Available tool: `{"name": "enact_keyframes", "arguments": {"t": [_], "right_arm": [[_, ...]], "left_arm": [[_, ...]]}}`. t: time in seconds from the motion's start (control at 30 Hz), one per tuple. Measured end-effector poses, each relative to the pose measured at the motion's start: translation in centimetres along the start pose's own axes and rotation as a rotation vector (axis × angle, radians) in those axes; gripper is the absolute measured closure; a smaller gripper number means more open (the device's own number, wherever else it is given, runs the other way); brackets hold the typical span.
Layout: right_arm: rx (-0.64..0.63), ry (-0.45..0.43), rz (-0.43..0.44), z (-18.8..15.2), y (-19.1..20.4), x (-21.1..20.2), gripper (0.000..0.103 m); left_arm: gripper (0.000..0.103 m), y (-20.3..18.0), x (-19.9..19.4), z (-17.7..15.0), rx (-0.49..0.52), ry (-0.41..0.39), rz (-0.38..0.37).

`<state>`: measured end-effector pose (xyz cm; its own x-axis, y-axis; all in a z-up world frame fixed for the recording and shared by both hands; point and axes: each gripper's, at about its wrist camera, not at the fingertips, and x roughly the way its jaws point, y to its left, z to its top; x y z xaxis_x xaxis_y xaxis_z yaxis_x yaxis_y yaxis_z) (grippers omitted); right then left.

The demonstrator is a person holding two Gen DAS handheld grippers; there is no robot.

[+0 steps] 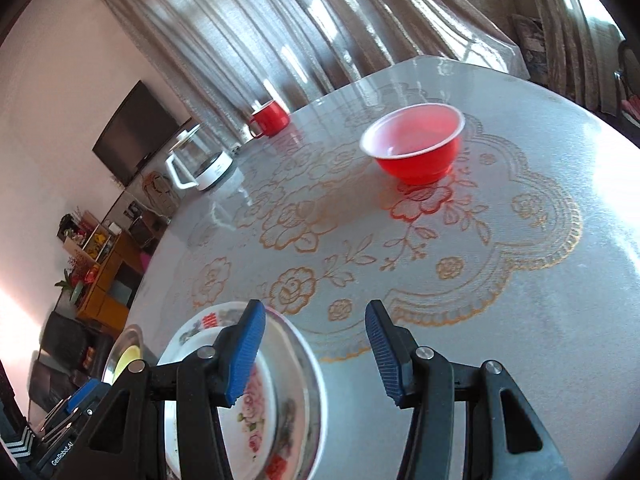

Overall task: Organize plates and bowls
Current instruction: 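Move the right gripper toward the red bowl rim, then grasp the red bowl rim with the right gripper and lift it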

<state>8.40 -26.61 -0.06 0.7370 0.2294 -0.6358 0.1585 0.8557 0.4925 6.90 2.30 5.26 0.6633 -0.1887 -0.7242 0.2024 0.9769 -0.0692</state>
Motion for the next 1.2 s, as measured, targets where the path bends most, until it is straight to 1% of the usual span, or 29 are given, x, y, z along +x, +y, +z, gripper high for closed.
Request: {"name": "enact_keyframes", "arguments": {"t": [0.13, 0.17, 0.23, 0.27, 0.4, 0.5, 0.53, 0.57, 0.63, 0.7, 0.73, 0.8, 0.87, 0.9, 1.0, 1.07, 1.13, 1.17, 1.2], "right_arm": [[0.055, -0.035, -0.039, 1.7, -2.8, -0.7, 0.05], [0.082, -0.056, -0.056, 2.7, -4.0, -1.0, 0.05], [0.094, -0.063, -0.061, 3.2, -4.7, -1.1, 0.05], [0.113, -0.078, -0.067, 4.3, -5.7, -1.1, 0.05], [0.121, -0.1, -0.09, 5.9, -6.8, -1.0, 0.05], [0.111, -0.11, -0.111, 7.6, -7.5, -0.3, 0.05], [0.108, -0.113, -0.128, 8.7, -7.9, 0.3, 0.05], [0.108, -0.113, -0.128, 8.7, -7.9, 0.3, 0.054], [0.114, -0.114, -0.134, 9.8, -8.4, 0.9, 0.061], [0.116, -0.114, -0.145, 10.8, -8.7, 1.7, 0.065], [0.115, -0.111, -0.154, 11.2, -8.9, 2.1, 0.068], [0.124, -0.101, -0.17, 12.3, -9.4, 3.4, 0.07], [0.125, -0.099, -0.176, 12.6, -9.5, 3.8, 0.074], [0.128, -0.096, -0.18, 12.9, -9.6, 4.2, 0.074], [0.142, -0.082, -0.188, 13.5, -10.3, 5.4, 0.078], [0.145, -0.07, -0.196, 13.5, -10.4, 6.1, 0.083], [0.147, -0.054, -0.194, 13.5, -10.5, 6.9, 0.087], [0.143, -0.048, -0.194, 13.4, -10.4, 7.1, 0.087], [0.137, -0.044, -0.196, 13.3, -10.4, 7.3, 0.087]], "left_arm": [[0.054, -2.2, 1.8, 1.8, 0.018, 0.04, -0.073], [0.054, -2.8, 2.1, 2.2, 0.022, 0.042, -0.086], [0.054, -4.2, 2.7, 3.3, 0.035, 0.042, -0.113], [0.054, -4.9, 3.1, 3.8, 0.039, 0.043, -0.127], [0.054, -7.5, 5.0, 6.0, 0.061, 0.054, -0.176], [0.055, -9.2, 6.5, 7.6, 0.061, 0.061, -0.219], [0.055, -9.7, 7.2, 8.2, 0.059, 0.066, -0.234], [0.056, -10.3, 7.9, 8.7, 0.055, 0.073, -0.249], [0.056, -11.5, 9.3, 9.7, 0.043, 0.089, -0.287], [0.057, -12.6, 10.8, 10.6, 0.025, 0.102, -0.315], [0.058, -13.2, 11.5, 11.0, 0.02, 0.112, -0.333], [0.058, -14.3, 12.9, 11.8, 0.006, 0.131, -0.364], [0.059, -15.2, 14.3, 12.6, -0.019, 0.146, -0.387], [0.06, -15.7, 15.0, 13.0, -0.034, 0.157, -0.399], [0.06, -17.0, 17.0, 13.9, -0.07, 0.183, -0.428], [0.061, -17.8, 18.2, 14.3, -0.081, 0.195, -0.432], [0.061, -18.7, 19.6, 14.6, -0.085, 0.213, -0.447], [0.062, -19.1, 20.2, 14.6, -0.083, 0.227, -0.445], [0.065, -19.5, 20.8, 14.6, -0.085, 0.239, -0.443]]}}
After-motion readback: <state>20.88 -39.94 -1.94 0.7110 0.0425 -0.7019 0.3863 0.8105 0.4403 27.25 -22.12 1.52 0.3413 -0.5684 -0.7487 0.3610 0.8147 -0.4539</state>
